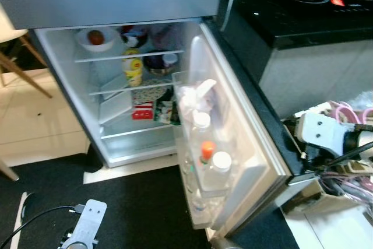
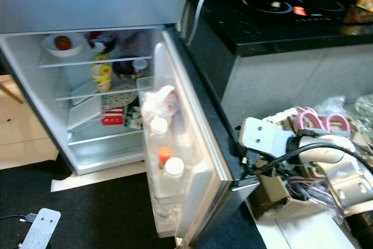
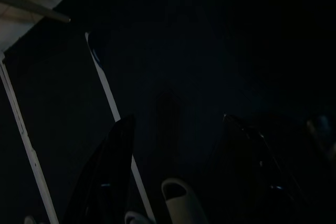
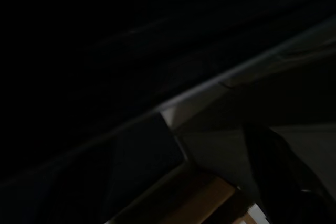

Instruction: Restocking fridge

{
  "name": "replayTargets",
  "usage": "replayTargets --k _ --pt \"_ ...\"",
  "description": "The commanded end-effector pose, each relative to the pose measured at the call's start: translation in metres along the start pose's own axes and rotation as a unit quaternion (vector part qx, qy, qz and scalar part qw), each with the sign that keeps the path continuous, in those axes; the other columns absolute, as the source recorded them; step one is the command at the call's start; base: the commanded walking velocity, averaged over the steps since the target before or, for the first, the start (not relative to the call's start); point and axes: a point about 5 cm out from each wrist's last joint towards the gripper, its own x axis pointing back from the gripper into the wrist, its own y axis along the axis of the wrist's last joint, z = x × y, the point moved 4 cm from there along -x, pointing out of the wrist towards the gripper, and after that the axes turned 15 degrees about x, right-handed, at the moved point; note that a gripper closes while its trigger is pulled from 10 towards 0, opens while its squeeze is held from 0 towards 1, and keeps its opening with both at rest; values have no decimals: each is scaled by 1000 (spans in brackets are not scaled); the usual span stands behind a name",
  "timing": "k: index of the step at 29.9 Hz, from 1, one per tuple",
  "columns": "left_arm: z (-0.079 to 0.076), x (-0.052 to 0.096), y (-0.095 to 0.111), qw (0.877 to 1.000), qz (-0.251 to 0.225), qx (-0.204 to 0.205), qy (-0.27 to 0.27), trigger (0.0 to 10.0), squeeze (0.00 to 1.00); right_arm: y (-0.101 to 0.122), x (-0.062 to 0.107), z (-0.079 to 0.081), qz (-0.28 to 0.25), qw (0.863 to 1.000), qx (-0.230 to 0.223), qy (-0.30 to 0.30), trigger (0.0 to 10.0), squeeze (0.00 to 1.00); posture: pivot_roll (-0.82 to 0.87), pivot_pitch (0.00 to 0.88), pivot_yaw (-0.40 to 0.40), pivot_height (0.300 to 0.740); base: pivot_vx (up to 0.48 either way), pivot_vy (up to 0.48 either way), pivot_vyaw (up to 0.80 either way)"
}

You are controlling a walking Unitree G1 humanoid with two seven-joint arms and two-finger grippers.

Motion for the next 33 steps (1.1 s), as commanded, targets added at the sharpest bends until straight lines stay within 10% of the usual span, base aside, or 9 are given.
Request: replayTargets --k 1,7,13,25,33 --pt "0 1 -6 1000 9 -1 0 10000 0 73 -25 37 -167 982 49 80 10000 0 -28 42 -43 706 0 0 0" --pt "-1 2 -8 1000 11 0 0 10000 0 -2 -27 -6 -30 997 -18 -67 10000 0 -30 45 -47 706 0 0 0" --pt "-4 3 -11 1000 12 2 -3 10000 0 -46 -11 -35 30 971 -112 -211 10000 0 -34 52 -53 706 0 0 0" --pt "-3 3 -10 1000 12 2 -2 10000 0 -65 -1 -41 40 954 -143 -262 10000 0 -36 52 -54 706 0 0 0" --pt "-4 3 -9 1000 11 1 -3 10000 0 -102 3 -19 103 941 -187 -261 10000 0 -42 50 -51 706 0 0 0"
